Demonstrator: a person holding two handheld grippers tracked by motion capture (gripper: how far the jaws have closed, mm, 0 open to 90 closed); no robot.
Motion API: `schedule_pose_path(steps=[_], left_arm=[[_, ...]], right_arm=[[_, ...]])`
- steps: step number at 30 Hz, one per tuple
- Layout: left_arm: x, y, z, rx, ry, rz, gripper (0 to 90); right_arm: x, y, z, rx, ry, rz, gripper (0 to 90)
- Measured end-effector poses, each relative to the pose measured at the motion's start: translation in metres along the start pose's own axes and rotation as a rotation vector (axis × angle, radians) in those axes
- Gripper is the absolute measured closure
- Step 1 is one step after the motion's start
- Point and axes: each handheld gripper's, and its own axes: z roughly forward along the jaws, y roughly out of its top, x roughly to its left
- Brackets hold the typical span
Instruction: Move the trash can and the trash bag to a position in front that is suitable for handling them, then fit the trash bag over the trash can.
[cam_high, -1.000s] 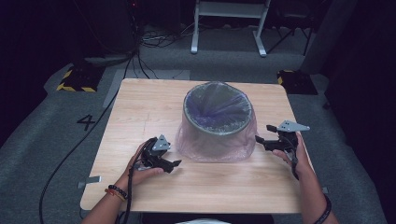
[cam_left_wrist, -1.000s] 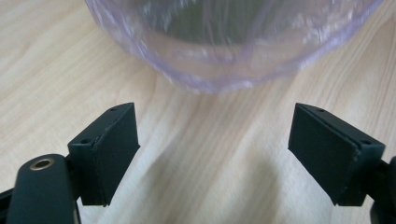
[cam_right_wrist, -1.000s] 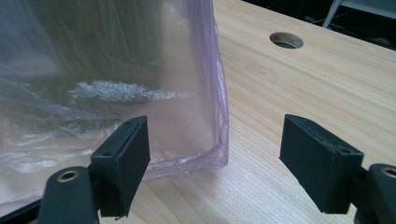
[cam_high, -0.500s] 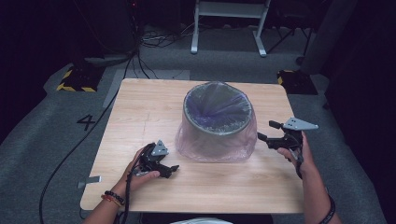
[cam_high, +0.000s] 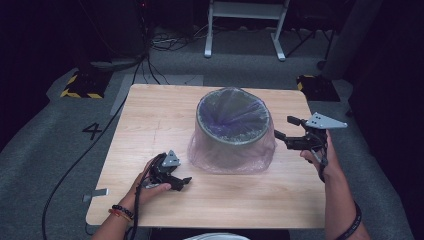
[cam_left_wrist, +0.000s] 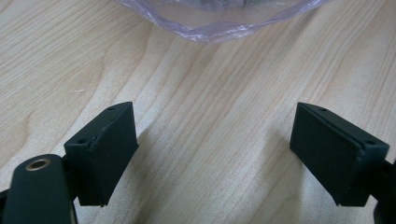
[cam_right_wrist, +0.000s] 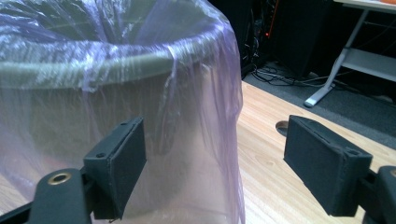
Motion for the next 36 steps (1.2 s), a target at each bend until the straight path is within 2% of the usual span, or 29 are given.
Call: schedule_pose_path(steps=[10, 21, 26, 36], left_arm=[[0.000, 0.000, 0.000, 0.000, -0.004, 0.004, 14.6], [0.001, 0.000, 0.000, 0.000, -0.005, 0.005, 14.5], [0.001, 0.000, 0.000, 0.000, -0.006, 0.005, 14.4], [0.001, 0.000, 0.000, 0.001, -0.008, 0.007, 14.3]], right_arm=[[0.002, 0.016, 0.003, -0.029, 0.015, -0.003, 21.2], [0.009, 0.048, 0.007, -0.049, 0.036, -0.048, 21.2], [0.009, 0.061, 0.016, -0.040, 0.038, -0.057, 21.2], [0.011, 0.073, 0.032, -0.012, 0.039, -0.074, 21.2]])
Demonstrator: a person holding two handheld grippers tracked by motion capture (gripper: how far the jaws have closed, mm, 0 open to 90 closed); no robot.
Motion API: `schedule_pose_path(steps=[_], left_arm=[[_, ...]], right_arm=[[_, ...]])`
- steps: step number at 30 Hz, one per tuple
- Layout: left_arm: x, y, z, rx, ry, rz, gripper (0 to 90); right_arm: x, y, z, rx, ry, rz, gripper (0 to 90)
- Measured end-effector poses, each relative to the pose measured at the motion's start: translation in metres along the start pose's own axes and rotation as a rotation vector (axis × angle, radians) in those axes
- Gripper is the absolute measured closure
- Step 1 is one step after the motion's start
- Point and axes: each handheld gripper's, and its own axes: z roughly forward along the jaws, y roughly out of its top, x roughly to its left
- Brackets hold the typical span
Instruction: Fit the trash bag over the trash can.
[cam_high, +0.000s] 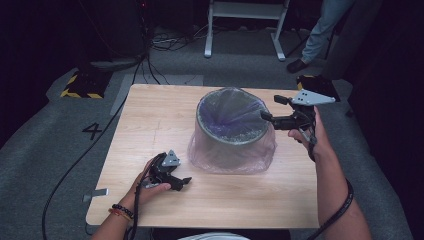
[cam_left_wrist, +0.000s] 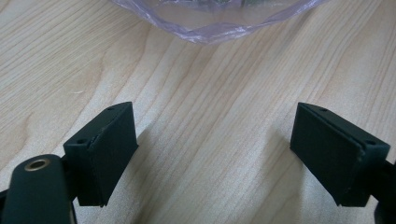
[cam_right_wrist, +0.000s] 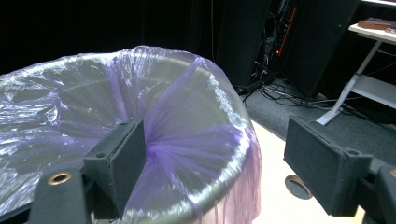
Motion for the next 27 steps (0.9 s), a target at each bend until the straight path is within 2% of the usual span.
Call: schedule_pose_path(steps=[8, 16, 27], left_arm=[[0.000, 0.000, 0.000, 0.001, 0.002, -0.001, 14.1], [0.000, 0.000, 0.000, 0.001, 0.002, 0.000, 14.1], [0.000, 0.000, 0.000, 0.001, 0.001, 0.000, 14.0]], right_arm=[[0.001, 0.011, 0.013, 0.022, 0.017, -0.009, 21.2], [0.009, 0.023, 0.022, 0.039, 0.043, -0.036, 21.2], [0.011, 0.026, 0.039, 0.087, 0.060, -0.040, 21.2]])
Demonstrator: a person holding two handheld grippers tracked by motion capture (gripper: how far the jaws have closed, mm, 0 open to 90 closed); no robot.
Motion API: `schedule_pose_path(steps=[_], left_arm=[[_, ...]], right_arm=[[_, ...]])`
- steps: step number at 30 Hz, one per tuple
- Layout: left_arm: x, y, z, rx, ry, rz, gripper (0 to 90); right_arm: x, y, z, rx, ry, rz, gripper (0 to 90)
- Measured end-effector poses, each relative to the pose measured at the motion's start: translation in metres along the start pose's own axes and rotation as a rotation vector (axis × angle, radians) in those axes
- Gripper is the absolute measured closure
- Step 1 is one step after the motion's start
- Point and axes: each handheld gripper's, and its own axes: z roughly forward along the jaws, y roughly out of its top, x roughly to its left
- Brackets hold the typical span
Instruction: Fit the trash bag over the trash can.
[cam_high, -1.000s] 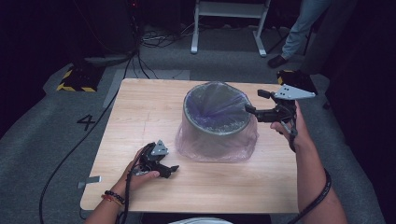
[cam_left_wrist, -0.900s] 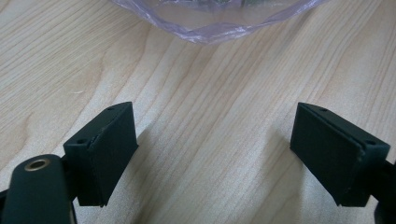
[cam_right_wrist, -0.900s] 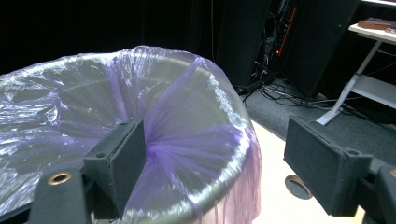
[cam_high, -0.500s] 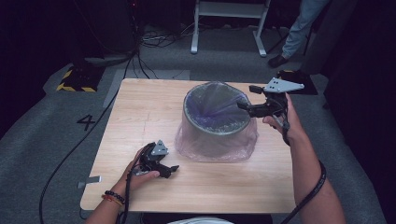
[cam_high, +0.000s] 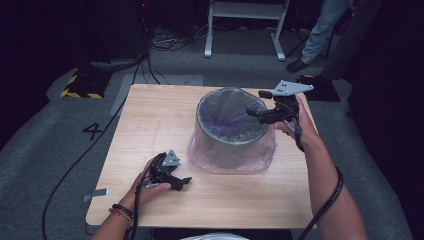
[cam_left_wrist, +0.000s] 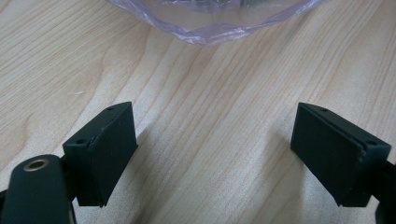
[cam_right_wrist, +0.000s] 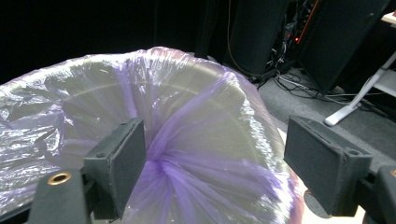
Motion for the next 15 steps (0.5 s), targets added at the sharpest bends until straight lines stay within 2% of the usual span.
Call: schedule_pose_path(steps=[5, 10, 15], left_arm=[[0.000, 0.000, 0.000, 0.000, 0.000, 0.000, 14.1], [0.000, 0.000, 0.000, 0.000, 0.000, -0.001, 14.1], [0.000, 0.000, 0.000, 0.000, 0.000, -0.001, 14.0]], right_arm=[[0.002, 0.002, 0.008, 0.025, 0.026, -0.006, 21.1], [0.003, 0.002, 0.017, 0.075, 0.052, -0.018, 21.0], [0.004, 0.002, 0.025, 0.104, 0.058, -0.022, 20.9]])
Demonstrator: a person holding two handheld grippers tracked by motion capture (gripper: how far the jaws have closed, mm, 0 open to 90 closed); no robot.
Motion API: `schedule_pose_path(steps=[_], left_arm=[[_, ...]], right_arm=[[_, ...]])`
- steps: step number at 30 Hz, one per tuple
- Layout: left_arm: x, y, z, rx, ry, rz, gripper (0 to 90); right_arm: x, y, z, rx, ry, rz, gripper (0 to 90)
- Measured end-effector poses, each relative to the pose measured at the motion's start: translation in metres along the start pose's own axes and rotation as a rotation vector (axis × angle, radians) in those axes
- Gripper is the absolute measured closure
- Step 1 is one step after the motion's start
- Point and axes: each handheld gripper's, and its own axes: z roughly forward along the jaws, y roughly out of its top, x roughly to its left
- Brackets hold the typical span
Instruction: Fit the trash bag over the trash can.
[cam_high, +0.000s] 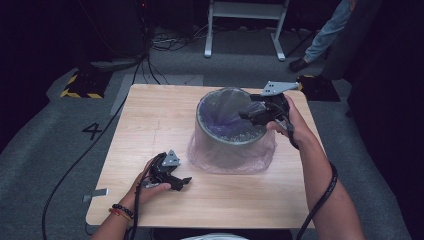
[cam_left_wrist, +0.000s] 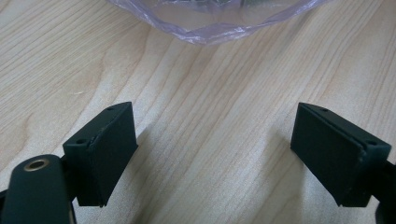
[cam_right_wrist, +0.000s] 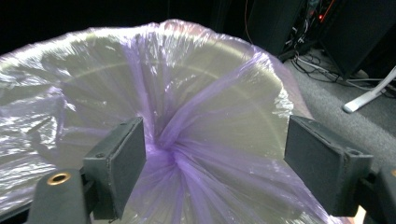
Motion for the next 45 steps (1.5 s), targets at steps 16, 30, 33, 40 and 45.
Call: schedule_pose_path(steps=[16, 30, 33, 40, 45], left_arm=[[0.000, 0.000, 0.000, 0.000, 0.000, 0.001, 14.0], [0.000, 0.000, 0.000, 0.000, -0.001, 0.000, 14.0], [0.000, 0.000, 0.000, 0.000, -0.001, 0.001, 13.9], [0.000, 0.000, 0.000, 0.000, -0.001, 0.001, 13.9], [0.000, 0.000, 0.000, 0.001, 0.000, 0.001, 13.9]], right_arm=[[0.001, 0.001, 0.020, 0.132, 0.011, -0.031, 20.8], [0.003, 0.006, 0.027, 0.230, 0.008, -0.088, 19.7], [0.004, 0.006, 0.028, 0.240, 0.016, -0.110, 19.2], [0.010, 0.009, 0.027, 0.260, 0.034, -0.197, 21.7], [0.012, 0.009, 0.029, 0.273, 0.054, -0.200, 22.0]])
